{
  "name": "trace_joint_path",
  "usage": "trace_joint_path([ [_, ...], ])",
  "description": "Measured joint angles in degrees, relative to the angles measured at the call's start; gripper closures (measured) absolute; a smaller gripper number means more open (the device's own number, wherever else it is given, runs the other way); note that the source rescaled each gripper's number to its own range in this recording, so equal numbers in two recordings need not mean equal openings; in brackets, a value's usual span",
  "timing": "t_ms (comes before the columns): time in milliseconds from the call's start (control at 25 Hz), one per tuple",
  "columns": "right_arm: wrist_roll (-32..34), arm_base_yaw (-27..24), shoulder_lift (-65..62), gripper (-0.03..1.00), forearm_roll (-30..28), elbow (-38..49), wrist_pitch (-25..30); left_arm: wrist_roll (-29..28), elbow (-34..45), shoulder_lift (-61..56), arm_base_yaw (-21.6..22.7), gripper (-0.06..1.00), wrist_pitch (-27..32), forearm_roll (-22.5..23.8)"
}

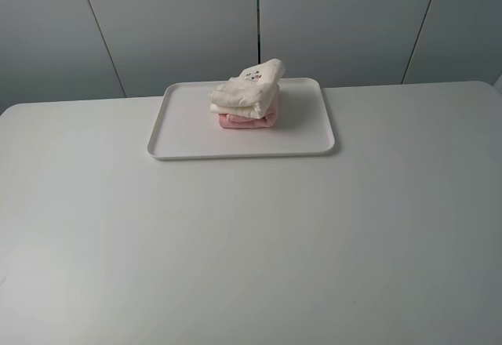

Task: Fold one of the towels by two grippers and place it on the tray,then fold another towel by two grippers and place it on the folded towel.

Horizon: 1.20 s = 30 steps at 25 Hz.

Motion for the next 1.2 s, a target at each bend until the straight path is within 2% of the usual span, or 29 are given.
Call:
trace_joint_path([
  [1200, 0.2, 0.0, 0.0, -0.03, 0.0, 0.0, 0.0, -0.1, 0.0, 0.0, 0.0, -0.05, 0.0, 0.0],
])
